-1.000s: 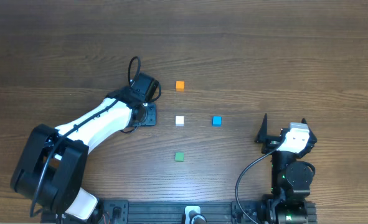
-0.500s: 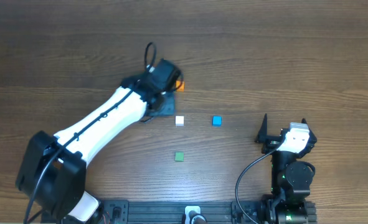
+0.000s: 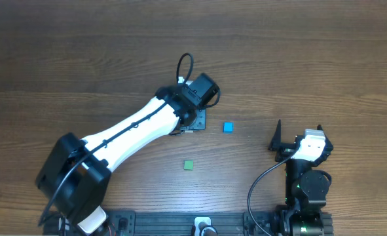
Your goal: Stack Cubes
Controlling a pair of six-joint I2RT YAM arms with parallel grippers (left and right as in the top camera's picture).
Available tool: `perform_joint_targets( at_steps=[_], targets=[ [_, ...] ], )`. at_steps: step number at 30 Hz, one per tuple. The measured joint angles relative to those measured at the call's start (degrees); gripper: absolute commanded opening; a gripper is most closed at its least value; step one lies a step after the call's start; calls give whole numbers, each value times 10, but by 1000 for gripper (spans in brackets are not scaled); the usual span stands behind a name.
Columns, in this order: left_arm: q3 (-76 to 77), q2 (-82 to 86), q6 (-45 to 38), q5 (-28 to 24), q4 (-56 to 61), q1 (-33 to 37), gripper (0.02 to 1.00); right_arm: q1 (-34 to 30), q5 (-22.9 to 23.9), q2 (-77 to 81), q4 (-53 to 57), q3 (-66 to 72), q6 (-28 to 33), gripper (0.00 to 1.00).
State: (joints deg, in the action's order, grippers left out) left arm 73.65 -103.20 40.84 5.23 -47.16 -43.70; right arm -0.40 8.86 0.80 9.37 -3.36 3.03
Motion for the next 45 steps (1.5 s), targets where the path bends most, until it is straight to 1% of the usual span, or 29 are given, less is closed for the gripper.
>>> perform_joint_targets(
  at_steps=[19,45],
  targets=[
    [0,-50,10,2,11,-4,169,0,0,0,0,0,0,993],
    [0,-51,11,10,15,-4,185,0,0,0,0,0,-1,991]
  ],
)
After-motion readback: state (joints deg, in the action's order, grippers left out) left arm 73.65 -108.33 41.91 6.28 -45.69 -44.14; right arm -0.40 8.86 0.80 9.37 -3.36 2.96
